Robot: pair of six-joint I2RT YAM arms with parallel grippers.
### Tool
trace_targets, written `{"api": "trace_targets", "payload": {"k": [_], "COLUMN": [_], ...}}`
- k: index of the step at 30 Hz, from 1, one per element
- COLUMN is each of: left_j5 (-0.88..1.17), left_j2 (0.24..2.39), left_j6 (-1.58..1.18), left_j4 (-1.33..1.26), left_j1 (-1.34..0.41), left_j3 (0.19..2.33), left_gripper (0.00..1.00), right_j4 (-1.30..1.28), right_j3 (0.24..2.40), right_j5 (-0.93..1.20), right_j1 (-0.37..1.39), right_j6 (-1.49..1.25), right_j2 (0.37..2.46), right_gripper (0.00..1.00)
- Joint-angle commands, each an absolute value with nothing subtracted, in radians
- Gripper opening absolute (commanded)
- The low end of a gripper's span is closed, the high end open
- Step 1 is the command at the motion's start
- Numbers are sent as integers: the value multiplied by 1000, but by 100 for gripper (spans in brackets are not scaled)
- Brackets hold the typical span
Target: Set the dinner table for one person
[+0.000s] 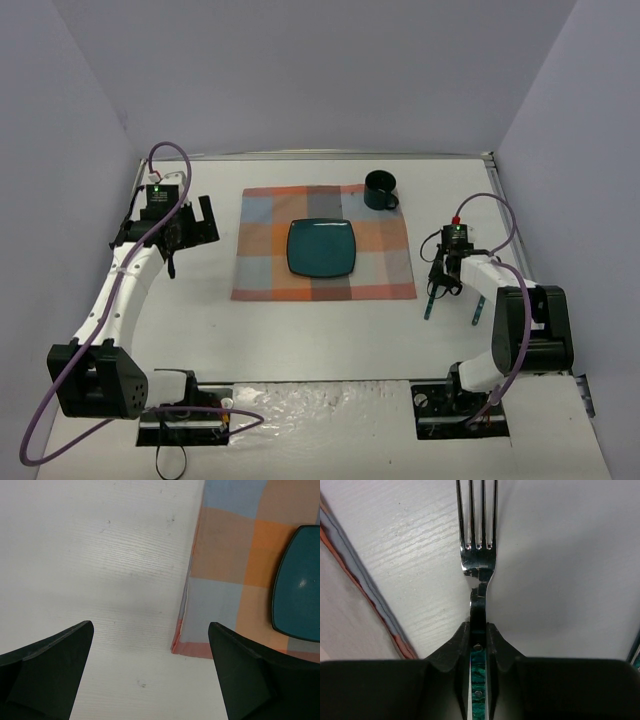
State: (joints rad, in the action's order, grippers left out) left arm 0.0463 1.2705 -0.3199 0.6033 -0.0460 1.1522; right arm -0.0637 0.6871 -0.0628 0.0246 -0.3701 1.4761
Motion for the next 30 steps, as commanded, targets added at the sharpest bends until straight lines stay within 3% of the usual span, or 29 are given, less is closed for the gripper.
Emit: {"api": "trace_targets", "payload": {"k": [1,6,14,22,30], "left_j5": [20,16,11,-89,-152], "left_j2": [1232,1232,1215,1165,1061], "left_j6": [-299,-301,-295,-284,-282], "left_j4": [583,580,568,587,547], "left_j1": [-51,-51,-52,-60,-67], "left_j3": [1194,1192,1186,1169,1087], "left_gripper": [97,97,97,97,97], "right_j4": [-61,-76,-87,-64,-64], "right_j3": [688,745,1071,1437,1719], "right_j5": [-50,-108,-65,-26,-91], "right_j1": [20,62,296,655,840], "right_j6": [-359,-339,-424,-481,-631], "right_j2": [1454,1382,1372,1686,2004], "right_gripper": [1,0,0,0,0]}}
